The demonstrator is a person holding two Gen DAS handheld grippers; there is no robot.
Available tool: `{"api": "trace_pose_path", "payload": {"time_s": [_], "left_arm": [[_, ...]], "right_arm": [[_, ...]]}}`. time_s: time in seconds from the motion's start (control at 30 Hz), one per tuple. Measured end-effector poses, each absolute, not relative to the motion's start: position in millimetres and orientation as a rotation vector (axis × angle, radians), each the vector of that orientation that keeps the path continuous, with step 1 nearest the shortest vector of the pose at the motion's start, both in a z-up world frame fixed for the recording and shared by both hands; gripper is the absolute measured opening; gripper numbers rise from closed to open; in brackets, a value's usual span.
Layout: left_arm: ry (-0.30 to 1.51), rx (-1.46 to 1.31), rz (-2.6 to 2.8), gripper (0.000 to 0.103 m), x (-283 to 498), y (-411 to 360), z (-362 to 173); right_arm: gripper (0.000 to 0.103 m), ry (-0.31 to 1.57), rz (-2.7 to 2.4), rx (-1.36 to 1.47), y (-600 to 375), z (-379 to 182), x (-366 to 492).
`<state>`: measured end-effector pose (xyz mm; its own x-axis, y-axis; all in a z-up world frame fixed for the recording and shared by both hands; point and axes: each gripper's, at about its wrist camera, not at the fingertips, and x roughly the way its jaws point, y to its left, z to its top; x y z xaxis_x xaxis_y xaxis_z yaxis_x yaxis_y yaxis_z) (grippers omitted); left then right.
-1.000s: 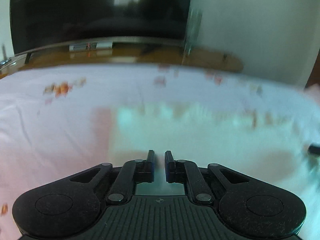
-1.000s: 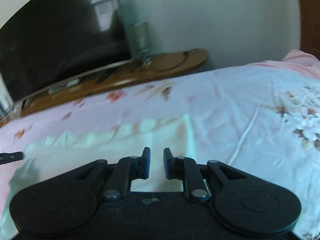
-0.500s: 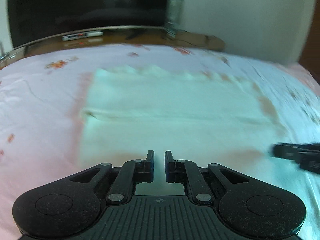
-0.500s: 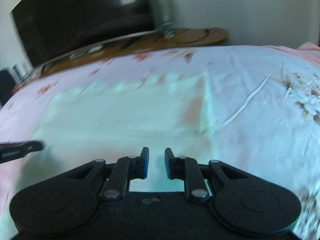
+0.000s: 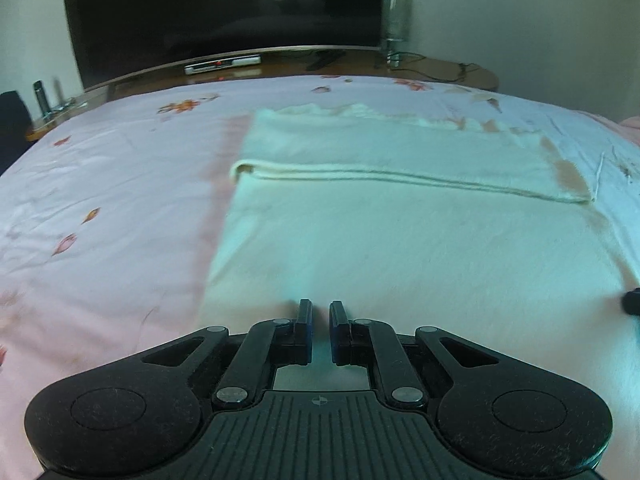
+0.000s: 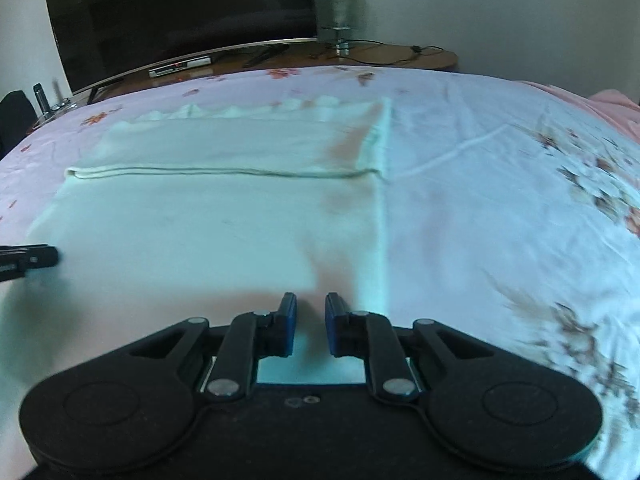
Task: Fold small clothes
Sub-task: 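Withdraw both grippers from the folded sweater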
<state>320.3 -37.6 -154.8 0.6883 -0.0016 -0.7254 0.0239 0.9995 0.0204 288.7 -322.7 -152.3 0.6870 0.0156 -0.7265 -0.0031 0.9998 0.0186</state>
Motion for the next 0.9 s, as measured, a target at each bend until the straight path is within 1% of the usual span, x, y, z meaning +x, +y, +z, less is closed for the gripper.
{"api": "trace_pose_path", "payload": {"time_s": [0.03,0.13,0.4,0.57,0.7,0.83,0.9], "left_arm": [[0.819,0.027,-0.009,0.009,315.5,-37.4,-152.9],[0.833,0.018,-0.023,0.009,305.1,-40.5,-146.1],[0.827,0.032,-0.148,0.009,258.6,-58.0,-134.8],[0.834,0.041,-0.182,0.009,224.0,-59.0,-143.1],[0.805,0.085,-0.187,0.009,201.6,-60.4,-150.8],[0.798,0.097,-0.198,0.01,186.7,-51.6,-151.3],[0.794,0.095,-0.191,0.01,178.9,-39.7,-151.6]], "right_arm": [[0.015,0.813,0.006,0.017,-323.1,-150.1,285.2],[0.02,0.787,0.012,0.054,-319.9,-140.5,269.6],[0.021,0.766,0.094,0.063,-265.3,-131.0,217.3],[0.022,0.783,0.13,0.036,-228.4,-133.0,187.7],[0.023,0.792,0.136,0.008,-206.1,-138.0,170.8],[0.023,0.813,0.096,-0.046,-200.8,-153.3,160.9],[0.022,0.79,0.061,-0.085,-205.9,-155.5,151.5]]}}
